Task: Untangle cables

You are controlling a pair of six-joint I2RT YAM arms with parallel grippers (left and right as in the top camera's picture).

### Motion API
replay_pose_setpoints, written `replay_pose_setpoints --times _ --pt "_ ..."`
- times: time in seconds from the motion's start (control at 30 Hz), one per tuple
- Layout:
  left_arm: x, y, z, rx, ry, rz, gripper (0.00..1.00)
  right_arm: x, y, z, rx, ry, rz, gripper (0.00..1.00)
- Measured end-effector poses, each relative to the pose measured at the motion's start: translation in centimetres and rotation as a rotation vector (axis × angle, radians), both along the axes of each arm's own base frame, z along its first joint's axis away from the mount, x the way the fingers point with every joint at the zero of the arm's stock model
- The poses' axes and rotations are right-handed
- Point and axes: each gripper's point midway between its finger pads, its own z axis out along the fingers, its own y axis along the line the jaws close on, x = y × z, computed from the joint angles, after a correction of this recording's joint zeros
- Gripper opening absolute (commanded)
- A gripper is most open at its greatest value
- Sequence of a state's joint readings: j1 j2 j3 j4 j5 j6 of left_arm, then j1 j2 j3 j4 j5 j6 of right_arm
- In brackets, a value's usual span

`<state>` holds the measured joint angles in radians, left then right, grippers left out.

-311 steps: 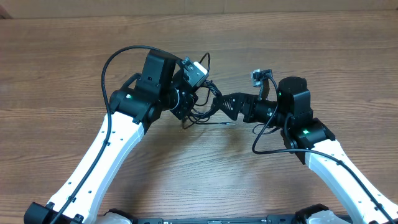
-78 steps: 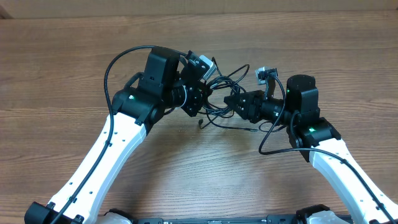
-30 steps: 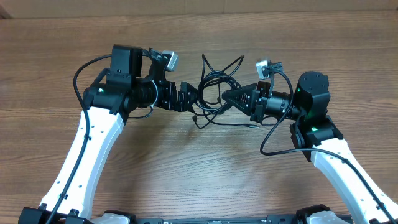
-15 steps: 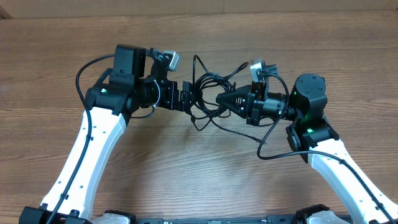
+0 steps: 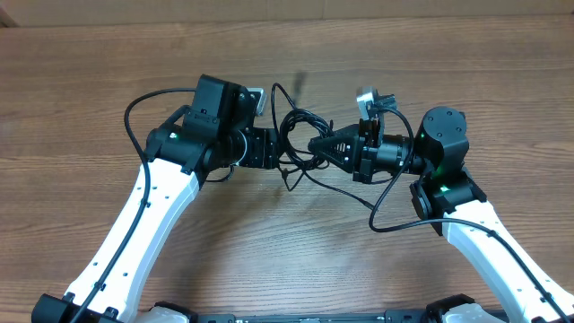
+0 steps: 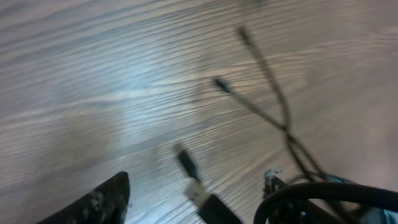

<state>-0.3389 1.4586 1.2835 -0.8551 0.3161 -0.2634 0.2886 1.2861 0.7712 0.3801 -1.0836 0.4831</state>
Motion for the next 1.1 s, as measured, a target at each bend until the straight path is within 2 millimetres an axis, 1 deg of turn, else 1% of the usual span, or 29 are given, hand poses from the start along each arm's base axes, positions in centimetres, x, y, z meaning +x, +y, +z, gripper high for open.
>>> replay_pose_setpoints --times 0.13,0.27,0.33,0.47,0.53,0.57,0.73,0.83,0.97,1.0,1.1 --pt "-0.4 2.0 -1.1 0.07 0.068 0.144 0.61 -0.2 0.1 0.2 0.007 -0.003 0.011 0.04" --pt "-1.5 4.1 -2.2 0.139 0.155 0.296 0.66 -0.3 0.1 0.7 0.018 -0.019 0.018 0.04" --pt "-1.8 5.3 -2.5 0.183 0.174 0.361 0.66 -0.3 0.0 1.0 0.028 -0.024 0.02 0.04" --pt "-1.8 6.6 -2.7 0.234 0.169 0.425 0.65 0.2 -0.8 1.1 0.034 0.0 0.002 0.04" --pt "-1.8 7.0 -2.8 0.248 0.168 0.441 0.68 0.4 -1.0 1.1 0.035 0.007 -0.003 0.04" --pt "-1.9 7.2 -2.8 0.254 0.174 0.455 0.7 0.4 -1.0 1.1 0.036 0.01 -0.003 0.04" --pt "-2.0 9.6 -3.0 0.277 0.205 0.555 0.73 0.4 -1.0 1.1 0.037 0.018 -0.004 0.04" --pt "-2.5 11.4 -3.3 0.282 0.251 0.641 0.74 0.4 -1.0 1.1 0.037 0.018 -0.004 0.04" --pt "-2.7 13.5 -3.4 0.254 0.298 0.78 0.82 0.4 -1.0 1.1 0.037 0.018 -0.004 0.04" --pt "-2.7 13.6 -3.4 0.246 0.303 0.791 0.87 0.4 -1.0 1.1 0.037 0.018 -0.005 0.04" --pt "-2.7 13.4 -3.4 0.231 0.312 0.8 0.94 0.4 -1.0 1.1 0.037 0.019 -0.005 0.04"
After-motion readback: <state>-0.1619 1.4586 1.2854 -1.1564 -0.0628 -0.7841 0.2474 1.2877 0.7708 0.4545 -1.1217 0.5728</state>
